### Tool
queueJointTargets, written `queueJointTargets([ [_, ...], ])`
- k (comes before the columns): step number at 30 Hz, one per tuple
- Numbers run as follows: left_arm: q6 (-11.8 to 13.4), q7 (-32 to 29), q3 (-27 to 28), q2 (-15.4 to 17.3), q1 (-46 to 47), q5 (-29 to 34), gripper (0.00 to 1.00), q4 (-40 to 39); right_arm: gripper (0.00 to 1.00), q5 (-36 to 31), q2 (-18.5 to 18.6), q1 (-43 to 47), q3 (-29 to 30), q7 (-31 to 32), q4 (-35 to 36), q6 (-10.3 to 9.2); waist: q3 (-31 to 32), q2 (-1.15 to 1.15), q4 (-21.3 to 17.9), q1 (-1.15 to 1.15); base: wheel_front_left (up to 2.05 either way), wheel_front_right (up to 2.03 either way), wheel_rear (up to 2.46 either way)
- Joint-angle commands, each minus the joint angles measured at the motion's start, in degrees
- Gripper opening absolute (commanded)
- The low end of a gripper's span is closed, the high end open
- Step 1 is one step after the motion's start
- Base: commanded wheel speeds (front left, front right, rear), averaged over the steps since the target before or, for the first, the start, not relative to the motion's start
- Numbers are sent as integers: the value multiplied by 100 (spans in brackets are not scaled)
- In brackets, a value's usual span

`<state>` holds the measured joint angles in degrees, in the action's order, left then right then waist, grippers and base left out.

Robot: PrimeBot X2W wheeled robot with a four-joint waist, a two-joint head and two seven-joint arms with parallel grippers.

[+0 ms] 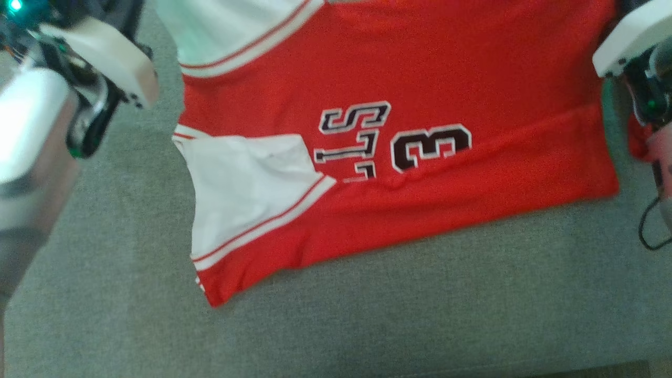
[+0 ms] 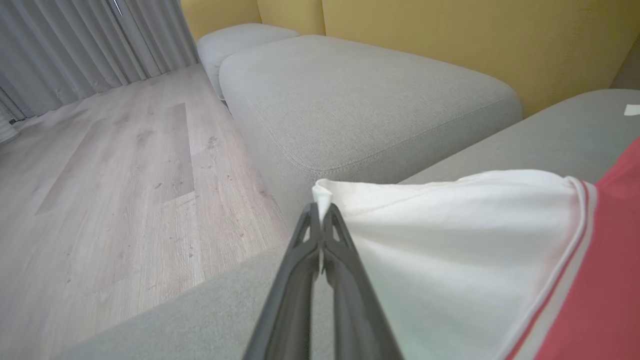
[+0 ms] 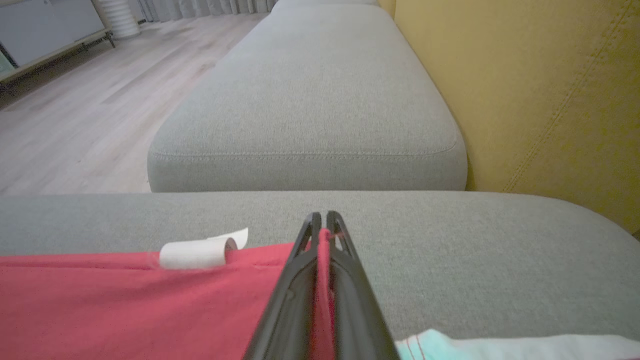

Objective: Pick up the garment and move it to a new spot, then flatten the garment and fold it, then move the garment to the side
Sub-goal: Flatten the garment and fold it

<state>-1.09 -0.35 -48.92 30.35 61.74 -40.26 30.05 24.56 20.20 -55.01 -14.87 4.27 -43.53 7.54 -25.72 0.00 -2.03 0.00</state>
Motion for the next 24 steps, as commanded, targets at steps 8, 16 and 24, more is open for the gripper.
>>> queueJointTargets([
  [8,-85,629,354,-104,949,206,0,706,0,130,-122,-692,66,-411,-254,-5,-51,0,31,0,0,0,0],
  [16,-409,1064,143,-365,804,190,0,1060,0,338,53,-437,-243,-450,-432,-5,204,0,262,0,0,0,0],
  [24,-604,811,-224,-152,73,-168,0,536,0,824,443,232,-722,-216,-301,-5,599,0,402,0,0,0,0],
])
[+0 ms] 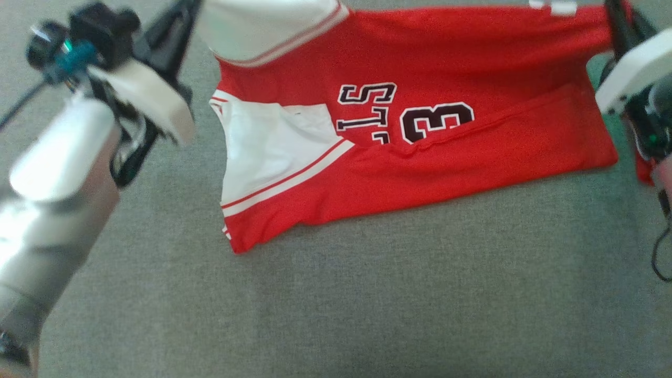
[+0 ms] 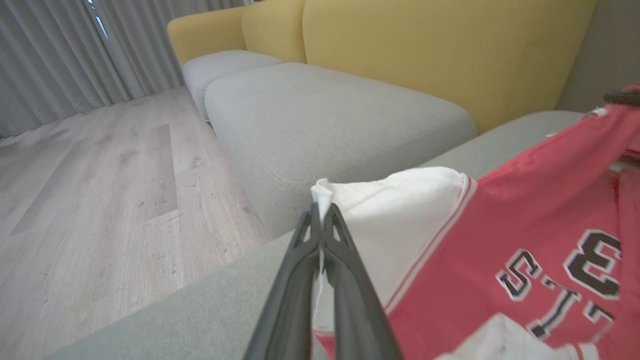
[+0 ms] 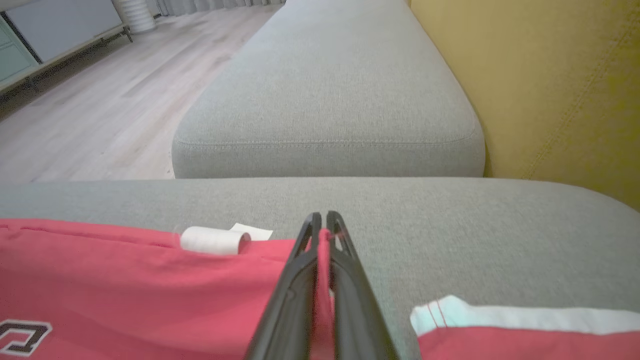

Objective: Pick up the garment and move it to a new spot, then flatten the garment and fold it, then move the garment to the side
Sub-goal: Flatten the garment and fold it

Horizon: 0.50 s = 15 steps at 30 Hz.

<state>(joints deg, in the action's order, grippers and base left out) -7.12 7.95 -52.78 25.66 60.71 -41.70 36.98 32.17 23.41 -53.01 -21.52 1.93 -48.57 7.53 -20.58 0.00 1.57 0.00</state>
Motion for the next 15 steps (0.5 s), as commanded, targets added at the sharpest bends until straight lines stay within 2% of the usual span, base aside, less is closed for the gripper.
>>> queueJointTargets([
  [1,-9,-77,95,390,79,-47,0,-269,0,125,190,118,-133,72,232,-4,131,0,52,0,0,0,0],
  [5,-23,-335,-124,684,-310,-179,0,-783,0,401,469,458,-428,330,366,-4,303,0,78,0,0,0,0],
  [15,-33,-1477,-621,1585,-1164,-856,0,-2398,0,1044,1094,1087,-1107,1055,665,-4,569,0,104,0,0,0,0],
])
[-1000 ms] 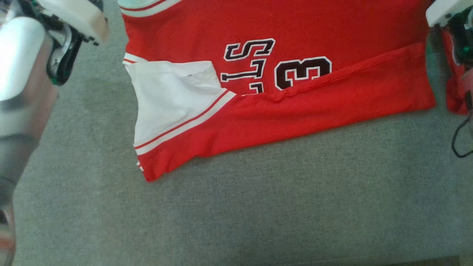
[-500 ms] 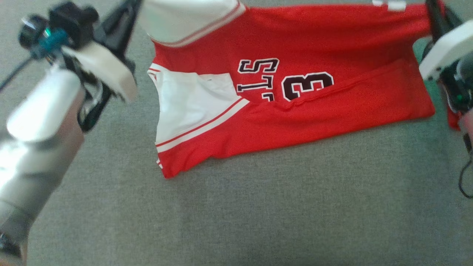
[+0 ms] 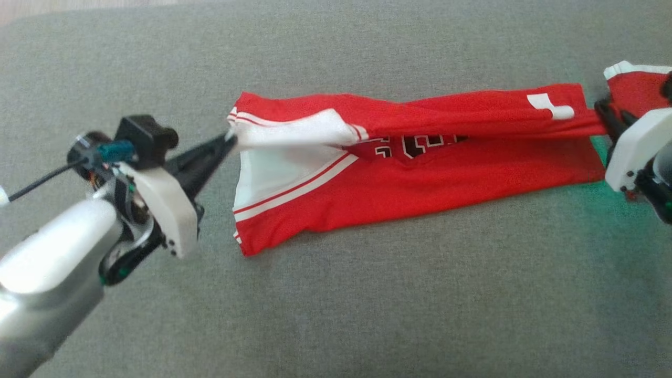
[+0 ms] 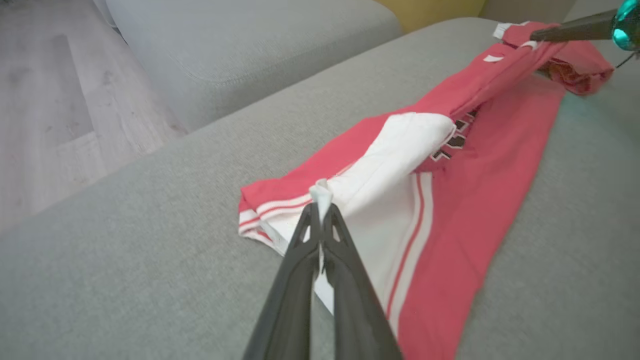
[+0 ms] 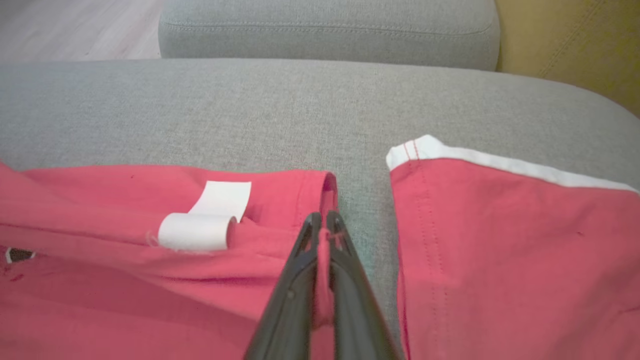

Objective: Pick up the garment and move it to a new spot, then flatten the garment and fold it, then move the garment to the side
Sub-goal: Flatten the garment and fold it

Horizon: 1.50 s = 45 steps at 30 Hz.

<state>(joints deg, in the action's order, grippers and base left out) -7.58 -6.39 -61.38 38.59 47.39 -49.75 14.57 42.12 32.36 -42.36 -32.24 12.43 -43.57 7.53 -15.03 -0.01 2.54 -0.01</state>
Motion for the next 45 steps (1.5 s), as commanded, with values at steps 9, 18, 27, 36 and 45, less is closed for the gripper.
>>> queueJointTargets([
  [9,11,-599,73,701,-95,-510,0,-916,0,349,464,159,-433,387,345,-4,84,1,-10,1,0,0,0],
  [18,47,-1097,-57,840,-209,-820,0,-1214,0,655,590,223,-687,698,458,-4,21,1,-70,1,0,0,0],
  [27,70,-1285,-170,691,-280,-973,100,-1182,100,811,581,281,-751,856,354,-4,-104,1,-99,1,0,0,0],
  [36,419,-368,223,492,-207,-721,100,-893,100,807,405,2,-343,281,135,-4,-41,1,-132,1,0,0,0],
  [45,1468,1935,1443,-112,-513,-706,100,-481,100,542,-99,-148,120,-1550,547,-4,247,1,-188,1,0,0,0],
])
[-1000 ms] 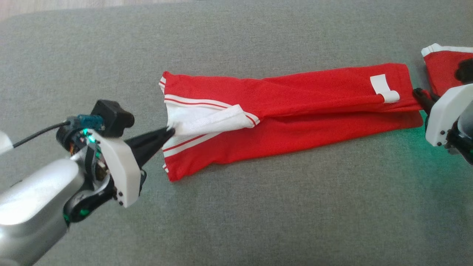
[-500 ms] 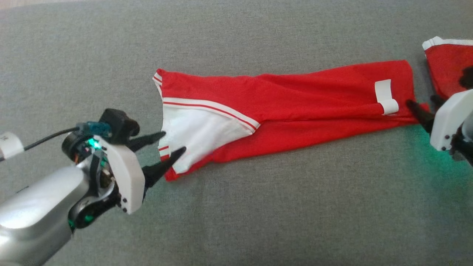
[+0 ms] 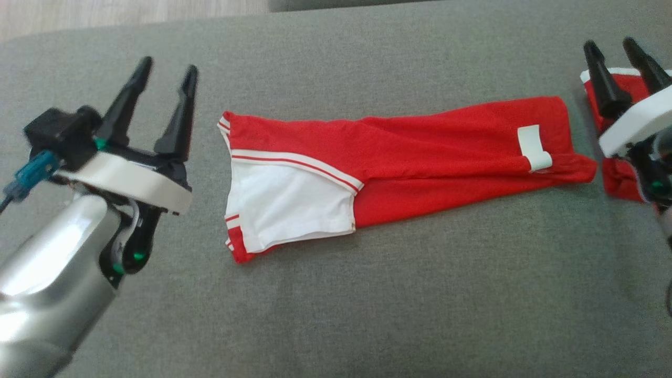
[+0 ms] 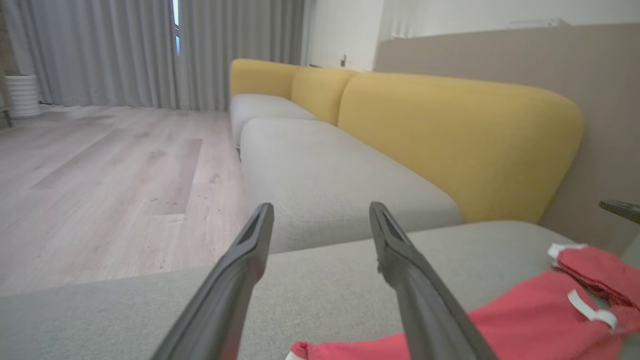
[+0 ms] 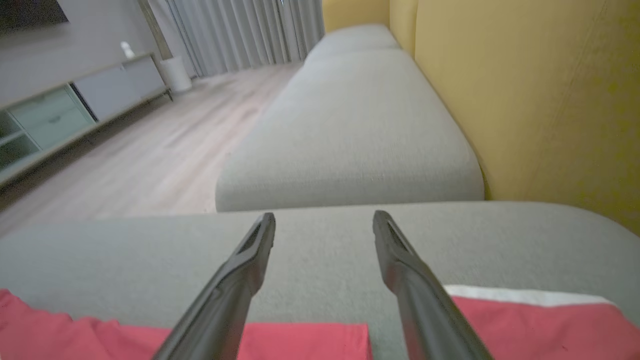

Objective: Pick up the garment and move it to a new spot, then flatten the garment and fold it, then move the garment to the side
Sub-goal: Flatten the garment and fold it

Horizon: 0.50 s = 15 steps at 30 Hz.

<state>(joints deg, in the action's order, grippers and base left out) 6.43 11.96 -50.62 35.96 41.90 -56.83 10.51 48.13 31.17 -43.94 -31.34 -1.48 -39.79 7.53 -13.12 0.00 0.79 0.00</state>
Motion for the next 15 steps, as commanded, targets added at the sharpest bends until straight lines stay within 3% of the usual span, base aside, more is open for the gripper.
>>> queueJointTargets([
  [1,155,200,536,70,-47,-16,100,-71,100,-109,-62,37,95,-359,230,-4,91,0,-16,0,0,0,0],
  [4,363,295,1125,-214,-350,160,100,-157,100,-275,-382,159,383,-895,362,-4,170,0,-34,0,0,0,0],
  [8,394,301,1880,-622,-844,717,100,-346,100,-554,-797,365,728,-1181,471,-4,232,0,-58,0,0,0,0],
  [12,253,302,2733,-1280,-1606,1479,100,-456,100,-1065,-1448,864,1309,-1324,624,-4,334,0,-57,0,0,0,0],
  [14,88,302,3007,-1554,-1950,1899,100,-410,100,-1385,-1793,1193,1517,-1342,749,-4,364,0,-60,0,0,0,0],
  [15,-73,303,3272,-1841,-2245,2250,100,-327,100,-1683,-2136,1512,1773,-1348,873,-4,393,0,-70,0,0,0,0],
])
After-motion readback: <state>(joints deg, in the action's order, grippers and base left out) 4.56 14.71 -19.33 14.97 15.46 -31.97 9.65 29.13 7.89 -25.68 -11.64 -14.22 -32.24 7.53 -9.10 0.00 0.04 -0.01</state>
